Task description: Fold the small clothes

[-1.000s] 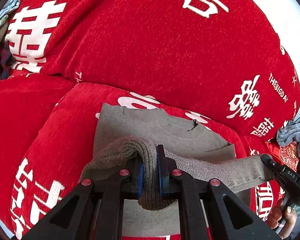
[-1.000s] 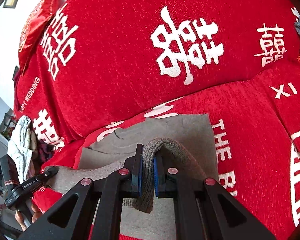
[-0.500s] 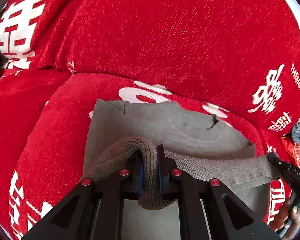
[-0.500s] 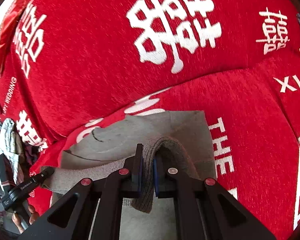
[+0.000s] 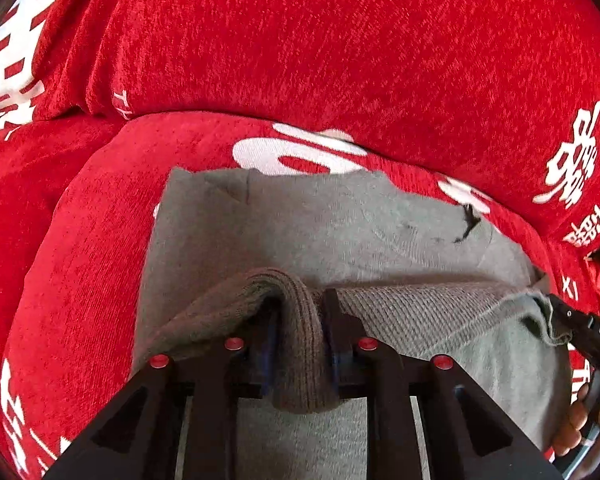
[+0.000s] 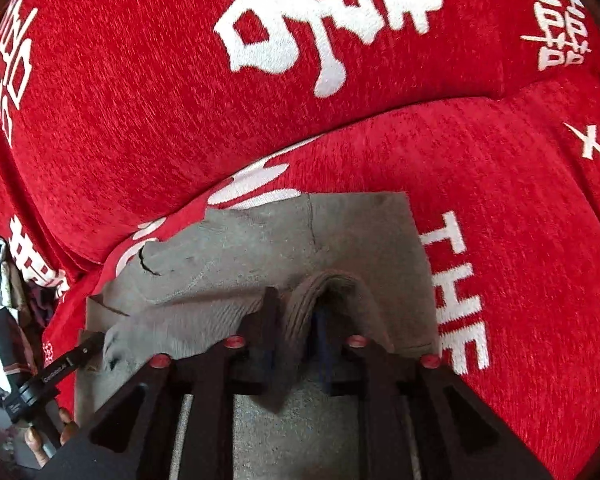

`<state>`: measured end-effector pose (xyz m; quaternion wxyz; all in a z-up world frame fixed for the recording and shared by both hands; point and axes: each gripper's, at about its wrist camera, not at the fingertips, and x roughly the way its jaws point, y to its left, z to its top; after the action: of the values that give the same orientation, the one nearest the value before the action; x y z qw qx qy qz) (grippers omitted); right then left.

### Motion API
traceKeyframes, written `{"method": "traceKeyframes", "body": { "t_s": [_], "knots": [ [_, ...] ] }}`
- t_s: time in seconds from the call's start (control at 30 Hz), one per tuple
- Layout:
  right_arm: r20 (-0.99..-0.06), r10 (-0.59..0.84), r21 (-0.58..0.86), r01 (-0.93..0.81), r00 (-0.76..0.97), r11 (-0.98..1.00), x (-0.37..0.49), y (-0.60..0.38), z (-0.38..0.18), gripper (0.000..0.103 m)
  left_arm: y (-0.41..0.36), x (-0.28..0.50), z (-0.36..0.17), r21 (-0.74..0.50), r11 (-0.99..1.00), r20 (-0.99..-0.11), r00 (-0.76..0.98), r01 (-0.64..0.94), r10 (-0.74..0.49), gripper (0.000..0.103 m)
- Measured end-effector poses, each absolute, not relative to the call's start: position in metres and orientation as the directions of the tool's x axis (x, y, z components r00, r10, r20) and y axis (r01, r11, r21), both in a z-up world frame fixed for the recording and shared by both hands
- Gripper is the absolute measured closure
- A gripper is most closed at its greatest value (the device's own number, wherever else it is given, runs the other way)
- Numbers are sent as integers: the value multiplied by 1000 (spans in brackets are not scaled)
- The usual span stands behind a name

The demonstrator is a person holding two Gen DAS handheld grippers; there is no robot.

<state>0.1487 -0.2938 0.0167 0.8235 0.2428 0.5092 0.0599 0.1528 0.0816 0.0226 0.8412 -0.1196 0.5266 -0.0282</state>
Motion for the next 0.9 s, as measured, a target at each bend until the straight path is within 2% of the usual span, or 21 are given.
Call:
{"method": "traceKeyframes", "body": {
  "t_s": [0.07,0.13,0.2,0.4,0.53,0.6,0.73,0.9],
  "knots": [
    [-801,346,460,134,488,878,147,-292,21,61,82,154,24,-236,968,-883,434,-85,-177,80],
    [-791,338,458,128,510,880,142,-291,29,43,81,155,26,-232,971,-890,416,-63,-186,80],
    [-767,342,473,119,543,873,135,-294,39,38,85,155,31,-271,961,-890,394,-52,-230,80],
    [-729,359,495,86,583,865,120,-297,58,38,115,157,45,-443,886,-862,338,-140,-378,80],
    [-762,311,390,20,568,920,114,-278,62,38,129,145,63,-484,864,-822,408,-135,-397,80],
    [-781,284,331,-16,556,943,114,-266,61,38,134,134,75,-510,854,-776,484,-104,-405,80],
    [-802,267,278,-62,534,959,117,-246,54,38,130,112,83,-365,927,-752,616,-92,-235,80],
    [-819,265,259,-84,509,962,120,-232,40,38,84,90,53,-245,963,-808,527,109,-265,80]
  ]
}}
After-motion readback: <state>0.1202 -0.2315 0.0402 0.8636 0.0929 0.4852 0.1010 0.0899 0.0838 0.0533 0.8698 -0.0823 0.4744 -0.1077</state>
